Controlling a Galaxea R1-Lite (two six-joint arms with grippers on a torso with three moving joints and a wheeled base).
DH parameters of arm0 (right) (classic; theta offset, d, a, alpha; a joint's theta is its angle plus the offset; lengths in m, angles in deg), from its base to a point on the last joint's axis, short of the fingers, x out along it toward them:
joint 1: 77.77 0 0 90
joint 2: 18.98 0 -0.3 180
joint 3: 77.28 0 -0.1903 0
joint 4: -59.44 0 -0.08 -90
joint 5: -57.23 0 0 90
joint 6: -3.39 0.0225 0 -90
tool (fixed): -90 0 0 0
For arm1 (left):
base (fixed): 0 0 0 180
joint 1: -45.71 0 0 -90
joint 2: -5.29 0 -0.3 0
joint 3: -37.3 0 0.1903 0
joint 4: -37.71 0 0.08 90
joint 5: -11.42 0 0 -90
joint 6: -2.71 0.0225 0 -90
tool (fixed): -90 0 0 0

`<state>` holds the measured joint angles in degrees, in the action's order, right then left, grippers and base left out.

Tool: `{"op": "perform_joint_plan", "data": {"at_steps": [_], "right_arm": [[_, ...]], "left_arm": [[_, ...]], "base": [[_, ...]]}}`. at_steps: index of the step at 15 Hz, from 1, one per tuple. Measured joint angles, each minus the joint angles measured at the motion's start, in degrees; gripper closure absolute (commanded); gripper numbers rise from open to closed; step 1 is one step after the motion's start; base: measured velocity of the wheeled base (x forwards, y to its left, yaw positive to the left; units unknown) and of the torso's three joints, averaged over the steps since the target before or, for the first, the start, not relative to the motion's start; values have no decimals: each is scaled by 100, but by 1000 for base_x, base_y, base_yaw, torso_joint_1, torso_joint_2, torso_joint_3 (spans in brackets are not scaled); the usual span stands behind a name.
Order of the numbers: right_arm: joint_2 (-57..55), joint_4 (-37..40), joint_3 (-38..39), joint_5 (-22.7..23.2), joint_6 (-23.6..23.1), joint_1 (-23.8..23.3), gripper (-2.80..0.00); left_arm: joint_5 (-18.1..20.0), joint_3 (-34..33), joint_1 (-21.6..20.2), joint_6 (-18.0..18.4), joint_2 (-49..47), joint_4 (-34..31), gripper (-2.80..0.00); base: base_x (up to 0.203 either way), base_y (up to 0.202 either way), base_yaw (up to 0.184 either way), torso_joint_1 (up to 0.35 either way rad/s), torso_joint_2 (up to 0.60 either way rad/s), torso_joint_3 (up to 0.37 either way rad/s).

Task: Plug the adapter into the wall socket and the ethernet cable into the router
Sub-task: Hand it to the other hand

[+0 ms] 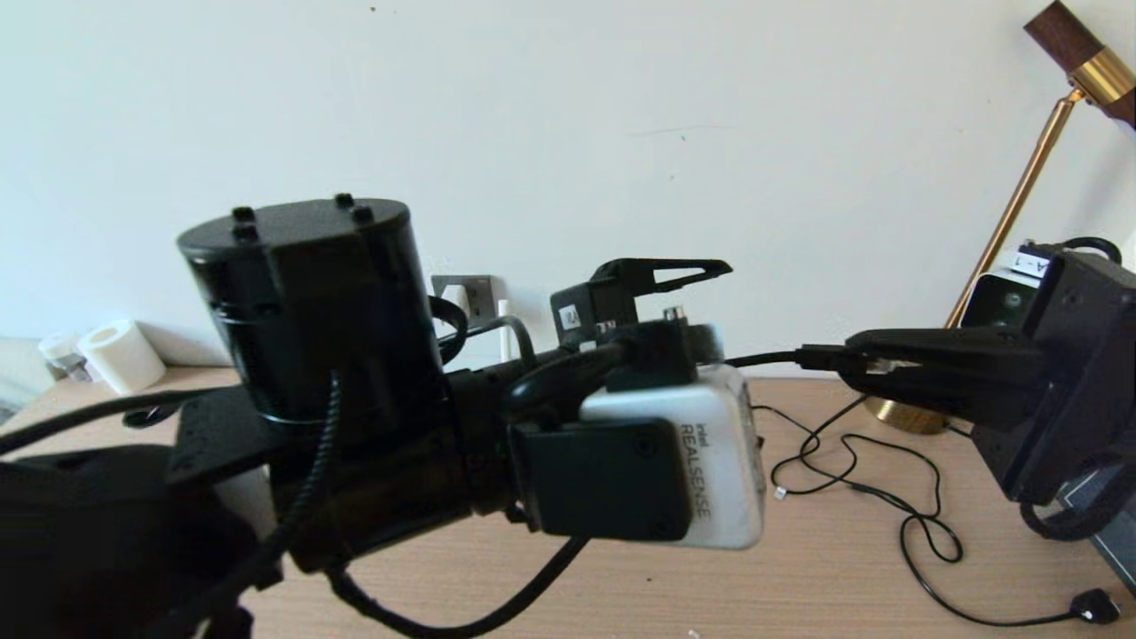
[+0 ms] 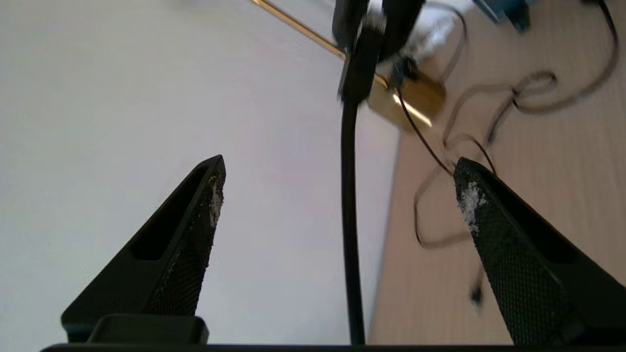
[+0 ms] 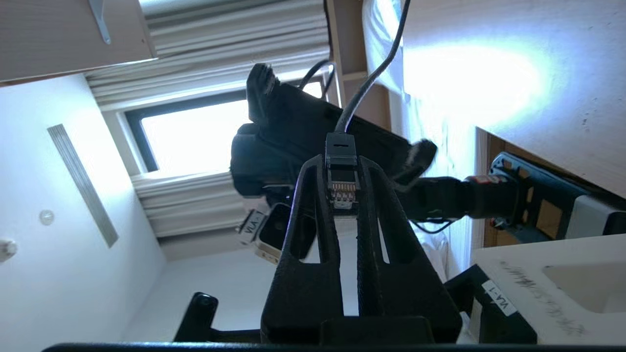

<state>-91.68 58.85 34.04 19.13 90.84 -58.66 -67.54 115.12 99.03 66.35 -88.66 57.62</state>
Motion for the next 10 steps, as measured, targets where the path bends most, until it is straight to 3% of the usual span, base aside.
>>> {"op": "perform_joint_plan", "data": {"at_steps": [3,6,10], "right_arm": [[-193,1,-139,402,17,-6,0],[-261,29,-159,482,22,-6,0],[-283,30,-161,463,15,-63,0]], "left_arm": [[523,-93,-6,-2,-396,902,-280],[875,-101,-64,6,-566,1089,-280],[1852,-125,-440,11,-629,1594,-280]], "base": [[0,0,0,0,0,0],[0,0,0,0,0,0],[0,0,0,0,0,0]]}}
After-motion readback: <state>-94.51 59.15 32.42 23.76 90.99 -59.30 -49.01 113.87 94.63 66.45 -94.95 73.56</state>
